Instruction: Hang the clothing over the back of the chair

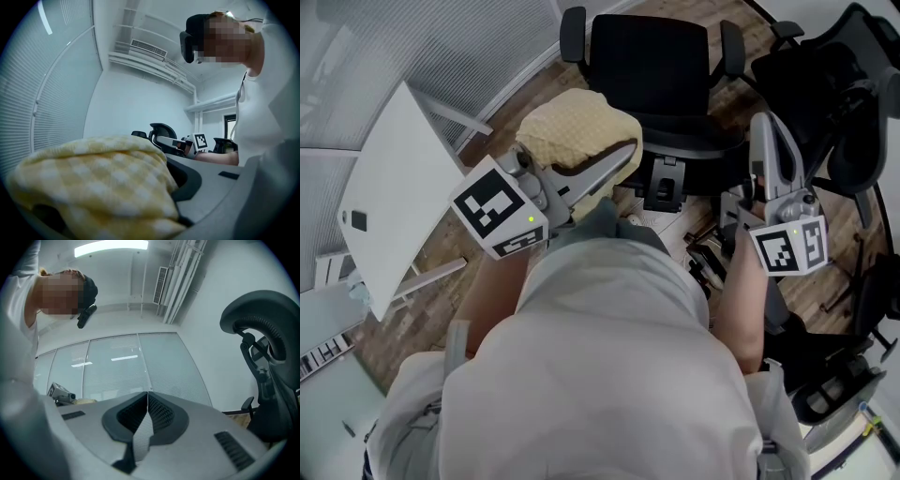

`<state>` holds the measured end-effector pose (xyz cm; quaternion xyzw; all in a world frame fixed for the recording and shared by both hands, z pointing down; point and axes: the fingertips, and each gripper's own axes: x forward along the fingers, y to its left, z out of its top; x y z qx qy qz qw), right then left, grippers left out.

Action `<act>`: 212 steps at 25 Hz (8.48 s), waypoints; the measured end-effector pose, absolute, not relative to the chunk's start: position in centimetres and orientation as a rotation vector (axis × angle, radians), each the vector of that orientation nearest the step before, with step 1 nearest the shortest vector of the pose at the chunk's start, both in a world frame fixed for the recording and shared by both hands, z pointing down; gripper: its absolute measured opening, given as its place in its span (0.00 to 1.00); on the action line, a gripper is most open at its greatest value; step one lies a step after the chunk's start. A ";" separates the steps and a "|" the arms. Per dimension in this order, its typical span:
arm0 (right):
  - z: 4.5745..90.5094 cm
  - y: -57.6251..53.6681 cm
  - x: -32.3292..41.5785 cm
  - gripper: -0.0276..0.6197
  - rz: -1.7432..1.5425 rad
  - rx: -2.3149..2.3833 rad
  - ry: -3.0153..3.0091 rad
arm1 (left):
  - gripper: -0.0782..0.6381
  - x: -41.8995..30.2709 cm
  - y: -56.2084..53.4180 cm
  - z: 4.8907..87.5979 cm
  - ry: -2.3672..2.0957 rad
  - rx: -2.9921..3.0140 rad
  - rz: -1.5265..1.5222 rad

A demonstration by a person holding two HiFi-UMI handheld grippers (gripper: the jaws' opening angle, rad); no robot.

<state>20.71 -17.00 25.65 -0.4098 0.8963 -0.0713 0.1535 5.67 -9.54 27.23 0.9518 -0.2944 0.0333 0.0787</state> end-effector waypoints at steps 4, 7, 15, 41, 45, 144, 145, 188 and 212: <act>25.5 -17.0 20.5 0.08 -0.197 -1.191 2.559 | 0.21 6.2 -9.6 27.1 -0.788 2.869 0.090; 25.1 -17.1 20.4 0.08 -0.184 -1.217 2.550 | 0.21 6.6 -9.8 26.9 -0.718 2.883 0.089; 24.7 -17.7 19.9 0.08 -0.171 -1.289 2.520 | 0.21 6.9 -11.0 27.1 -0.541 2.903 0.128; 24.4 -20.6 20.4 0.08 -0.157 -1.434 2.468 | 0.21 8.4 -17.0 29.7 -0.270 2.955 0.274; 24.6 -20.7 20.5 0.08 -0.160 -1.455 2.462 | 0.21 8.6 -18.0 30.5 -0.254 2.941 0.273; 37.4 -24.7 5.8 0.35 -0.724 -0.817 3.255 | 0.43 5.9 -22.4 43.8 -0.052 2.430 0.782; 37.6 -24.7 5.6 0.36 -0.733 -0.801 3.278 | 0.43 5.9 -22.4 43.7 -0.058 2.443 0.808; 40.7 -25.3 7.1 0.10 -0.829 -0.905 3.471 | 0.54 3.8 -23.1 42.1 -0.204 2.490 0.790; 43.1 -25.0 9.0 0.10 -0.864 -1.014 3.647 | 0.54 -1.4 -24.3 40.0 -0.351 2.475 0.629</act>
